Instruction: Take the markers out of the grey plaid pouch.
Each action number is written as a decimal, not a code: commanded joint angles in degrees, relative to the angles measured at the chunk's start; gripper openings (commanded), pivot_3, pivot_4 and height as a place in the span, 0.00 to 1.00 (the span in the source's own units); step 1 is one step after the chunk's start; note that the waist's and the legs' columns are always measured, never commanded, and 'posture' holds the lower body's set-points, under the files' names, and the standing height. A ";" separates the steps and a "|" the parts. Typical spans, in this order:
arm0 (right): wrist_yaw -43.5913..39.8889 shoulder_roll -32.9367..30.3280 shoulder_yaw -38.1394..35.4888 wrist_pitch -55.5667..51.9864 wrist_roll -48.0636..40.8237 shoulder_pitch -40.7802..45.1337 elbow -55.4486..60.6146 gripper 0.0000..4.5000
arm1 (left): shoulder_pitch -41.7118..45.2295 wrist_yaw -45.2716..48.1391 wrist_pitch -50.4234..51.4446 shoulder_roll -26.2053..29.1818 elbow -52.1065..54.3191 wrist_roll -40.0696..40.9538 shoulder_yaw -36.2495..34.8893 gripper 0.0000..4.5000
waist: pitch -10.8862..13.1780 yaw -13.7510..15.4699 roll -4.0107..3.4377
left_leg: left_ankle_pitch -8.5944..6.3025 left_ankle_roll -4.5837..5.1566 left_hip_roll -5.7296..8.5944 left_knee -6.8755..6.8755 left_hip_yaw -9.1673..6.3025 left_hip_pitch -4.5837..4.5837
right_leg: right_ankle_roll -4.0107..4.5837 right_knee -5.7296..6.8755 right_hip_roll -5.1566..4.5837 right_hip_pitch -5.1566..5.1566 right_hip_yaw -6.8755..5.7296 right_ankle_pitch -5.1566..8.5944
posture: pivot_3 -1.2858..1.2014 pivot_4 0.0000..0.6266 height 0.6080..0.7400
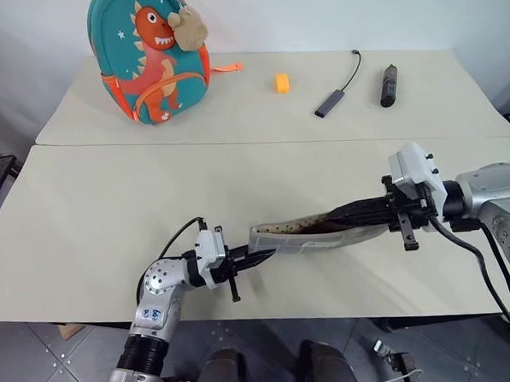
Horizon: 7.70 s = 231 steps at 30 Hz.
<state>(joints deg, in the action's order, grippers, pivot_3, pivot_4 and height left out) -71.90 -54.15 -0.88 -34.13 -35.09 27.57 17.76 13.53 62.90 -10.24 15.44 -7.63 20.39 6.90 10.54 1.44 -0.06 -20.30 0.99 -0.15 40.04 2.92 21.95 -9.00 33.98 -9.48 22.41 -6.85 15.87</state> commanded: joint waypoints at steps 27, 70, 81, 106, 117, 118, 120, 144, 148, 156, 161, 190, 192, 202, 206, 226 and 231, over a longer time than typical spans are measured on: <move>10.16 -0.90 21.54 -1.72 29.24 6.53 12.03 0.57 | 0.08 0.22 0.03 1.28 0.21 0.82 -0.67 0.00 | -0.02 -0.18 -0.03 | 0.00 -0.01 -0.01 0.04 -0.04 0.02 | 0.00 0.01 0.00 0.02 -0.02 0.00 | 0.52 0.24 1.00; 4.62 5.08 15.18 31.55 31.34 0.58 0.69 0.09 | 0.72 -0.49 3.58 1.03 0.35 2.24 -1.84 0.00 | -0.11 -0.23 0.05 | 0.01 0.00 0.00 0.05 0.00 -0.01 | -0.01 0.03 0.02 -0.02 -0.03 0.00 | 0.52 0.24 1.00; 0.61 3.17 -6.42 7.73 -15.72 -5.54 6.06 0.09 | 0.60 5.78 10.62 1.63 1.29 7.12 -0.69 0.00 | -0.10 -0.04 0.06 | 0.02 0.03 -0.02 0.07 -0.12 0.02 | 0.00 0.01 0.02 -0.06 -0.08 -0.02 | 0.52 0.24 1.00; 21.81 -13.85 -11.72 -11.66 -0.98 -18.02 -23.69 0.09 | 5.21 9.50 2.71 -0.84 -6.04 2.40 1.38 0.00 | -0.21 -0.15 -0.15 | 0.04 0.12 0.00 0.07 0.15 0.06 | -0.02 0.01 -0.04 0.05 0.03 -0.12 | 0.52 0.24 1.00; 15.97 -8.15 -19.90 7.08 4.73 -19.44 -26.92 0.83 | 4.54 7.17 2.50 -0.03 -5.32 2.30 -0.26 0.00 | -0.21 0.22 -0.16 | 0.05 0.14 0.06 0.09 0.11 0.12 | -0.09 -0.07 -0.04 0.04 0.04 -0.16 | 0.52 0.24 1.00; 15.89 -7.37 -21.47 12.42 5.98 -19.46 -27.23 0.91 | 4.64 6.58 1.73 0.05 -5.60 1.98 -0.67 0.00 | -0.21 0.14 -0.16 | 0.05 0.15 0.07 0.09 0.11 0.12 | -0.09 -0.09 -0.04 0.03 0.03 -0.16 | 0.52 0.24 1.00; 14.11 -5.98 -24.00 19.99 6.62 -19.01 -26.84 0.99 | 5.00 6.05 0.78 0.10 -6.22 1.88 -1.30 0.00 | -0.22 0.06 -0.16 | 0.05 0.15 0.06 0.08 0.13 0.12 | -0.11 -0.09 -0.04 0.03 0.03 -0.17 | 0.52 0.24 1.00; -1.35 -1.11 -2.10 20.15 6.42 -7.66 -0.13 0.01 | 5.30 4.11 -5.72 -2.03 -9.45 -0.43 -0.49 0.00 | -0.21 0.01 -0.16 | 0.05 0.18 0.11 0.15 0.02 0.14 | -0.10 -0.10 -0.06 0.00 0.00 -0.23 | 0.52 0.24 1.00; 1.43 -0.75 2.91 19.04 12.79 -5.50 -0.98 0.01 | 5.40 3.88 -5.65 -2.06 -9.37 -0.54 -0.48 0.00 | -0.21 -0.06 -0.17 | 0.05 0.17 0.10 0.16 0.03 0.12 | -0.10 -0.08 -0.06 0.00 0.00 -0.23 | 0.52 0.24 1.00; 1.43 -4.58 13.09 9.23 23.48 -1.00 7.48 0.01 | 5.24 3.16 -4.92 -1.87 -8.50 -0.18 -0.73 0.00 | -0.22 0.05 -0.18 | 0.05 0.17 0.09 0.17 0.00 0.13 | -0.09 -0.08 -0.06 0.02 0.00 -0.23 | 0.52 0.24 1.00; 5.62 -2.93 15.32 3.10 25.83 -2.09 13.31 0.01 | 4.84 3.19 -5.25 -1.36 -8.09 -0.46 -0.68 0.00 | -0.22 -0.05 -0.18 | 0.05 0.17 0.09 0.17 -0.01 0.15 | -0.09 -0.10 -0.06 0.02 0.00 -0.23 | 0.52 0.24 1.00; 21.74 12.32 32.07 -2.79 49.91 11.11 7.23 0.43 | 2.21 1.74 -0.93 -1.08 -3.56 0.64 -0.31 0.00 | -0.23 -1.45 -0.19 | 0.06 0.15 0.11 0.12 -0.02 0.15 | -0.09 -0.09 -0.05 0.04 -0.01 -0.23 | 0.52 0.24 1.00; 21.65 11.64 33.04 -0.50 51.84 11.04 5.85 0.43 | 1.98 1.93 -0.82 -0.98 -3.56 0.73 -0.51 0.00 | -0.23 -1.49 -0.19 | 0.07 0.14 0.11 0.12 -0.01 0.15 | -0.09 -0.07 -0.05 0.05 -0.01 -0.23 | 0.52 0.24 1.00; 20.58 12.92 36.13 9.05 58.84 9.93 -4.94 0.43 | 2.83 2.36 -0.22 -1.21 -4.35 0.86 -0.57 0.00 | -0.23 -1.55 -0.19 | 0.07 0.14 0.10 0.12 0.02 0.13 | -0.09 -0.07 -0.05 0.04 0.00 -0.23 | 0.52 0.24 1.00; 19.70 15.39 35.44 9.54 58.95 10.02 -7.37 0.28 | 3.53 2.25 -0.13 -1.51 -4.68 0.92 -0.67 0.00 | -0.43 -1.60 -0.02 | 0.08 0.13 0.09 0.13 0.03 0.04 | -0.09 -0.05 -0.05 -0.05 0.00 -0.23 | 0.52 0.24 1.00; 3.13 6.37 12.66 38.12 31.28 1.41 -5.75 0.13 | 2.72 1.41 3.11 -0.98 -3.55 3.22 -2.57 0.00 | -0.46 -1.47 0.06 | 0.10 0.12 0.09 0.07 0.02 0.09 | -0.10 -0.11 -0.04 -0.02 -0.01 -0.23 | 0.52 0.24 1.00; -0.90 5.66 6.29 35.39 19.77 -1.88 -6.21 0.13 | 1.97 3.03 4.32 0.05 -2.84 3.68 -2.27 0.00 | -0.45 -1.29 0.07 | 0.11 0.12 0.08 0.08 0.00 0.10 | -0.09 -0.11 -0.04 -0.02 -0.02 -0.23 | 0.52 0.24 1.00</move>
<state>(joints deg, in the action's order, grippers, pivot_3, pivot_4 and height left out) -71.35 -46.92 9.34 2.51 -10.81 26.13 10.80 16.40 65.06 -6.32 14.63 -11.97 22.45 5.13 10.09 0.15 0.00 -20.20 1.11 -0.06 40.12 2.92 22.04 -9.10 33.87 -9.52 22.38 -6.88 15.64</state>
